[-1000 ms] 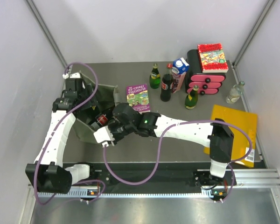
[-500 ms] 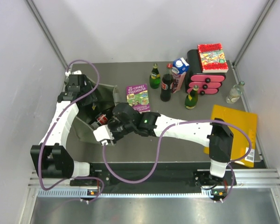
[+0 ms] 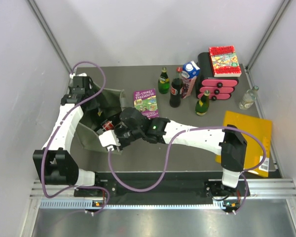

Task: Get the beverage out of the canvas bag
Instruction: Take out the drink from the canvas bag.

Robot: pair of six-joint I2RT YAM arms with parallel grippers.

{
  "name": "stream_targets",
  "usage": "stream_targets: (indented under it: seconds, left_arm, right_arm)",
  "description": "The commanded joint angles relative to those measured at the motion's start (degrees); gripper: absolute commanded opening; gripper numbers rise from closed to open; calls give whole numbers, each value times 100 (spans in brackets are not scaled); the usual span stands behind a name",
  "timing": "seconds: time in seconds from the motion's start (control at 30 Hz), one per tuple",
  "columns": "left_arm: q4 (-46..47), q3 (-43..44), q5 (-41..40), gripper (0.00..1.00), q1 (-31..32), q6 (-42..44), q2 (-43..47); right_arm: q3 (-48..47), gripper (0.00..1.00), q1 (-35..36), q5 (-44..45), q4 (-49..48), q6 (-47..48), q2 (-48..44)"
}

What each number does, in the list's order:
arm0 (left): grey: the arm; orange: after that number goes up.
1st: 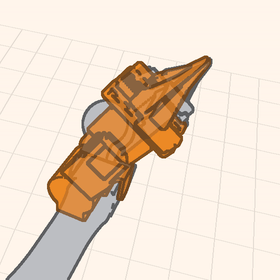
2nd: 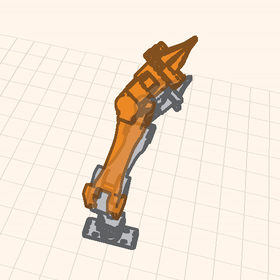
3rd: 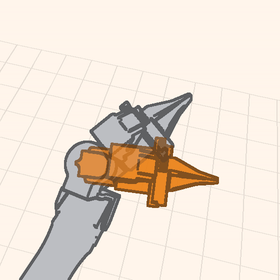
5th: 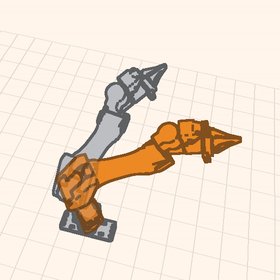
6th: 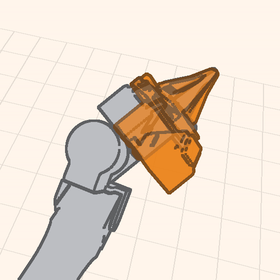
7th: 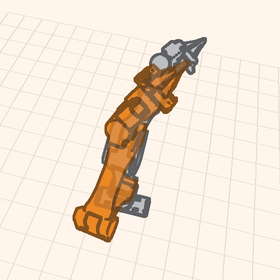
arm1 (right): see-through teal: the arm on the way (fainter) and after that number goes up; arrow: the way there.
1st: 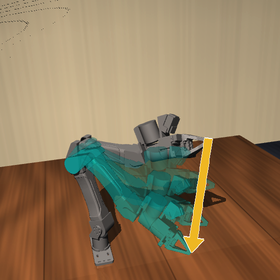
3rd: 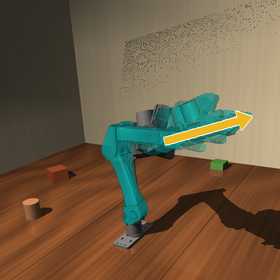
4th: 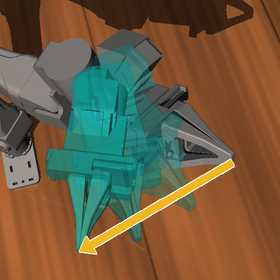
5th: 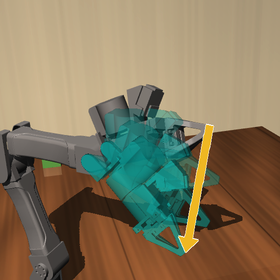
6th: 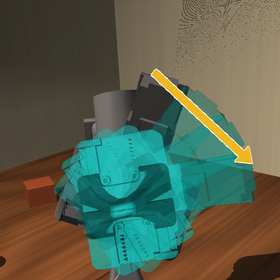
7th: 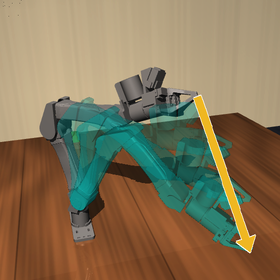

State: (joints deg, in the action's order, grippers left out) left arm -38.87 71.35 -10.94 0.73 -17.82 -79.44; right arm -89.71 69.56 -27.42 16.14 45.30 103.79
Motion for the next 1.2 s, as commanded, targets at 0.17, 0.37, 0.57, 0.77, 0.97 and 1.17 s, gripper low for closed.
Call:
stream_targets:
  seconds: [0.17, 0.37, 0.57, 0.77, 0.97, 1.17]
  left_arm:
    - [-32, 792, 180, 0, -29, 270, 341]
    - [-147, 1065, 347, 0, -38, 402, 649]
    - [-313, 1512, 601, 0, -38, 324, 754]
    - [-630, 2180, 926, 0, -38, 210, 781]
    - [-937, 2717, 1392, 0, -38, 113, 789]
    - [-1105, 2788, 1621, 0, -38, -10, 851]
  right_arm:
    - [-335, 52, -197, -229, -401, -925, 115]
    - [-889, 68, -627, -483, -480, -1655, 133]
    - [-1250, 74, -987, -896, -585, -2279, 10]
    - [-1742, 74, -1593, -1187, -1043, -3781, 150]
    - [-2559, 74, -1788, -1160, -832, -4064, 783]
    - [-3175, 74, -1788, -1213, -788, -4248, 1354]
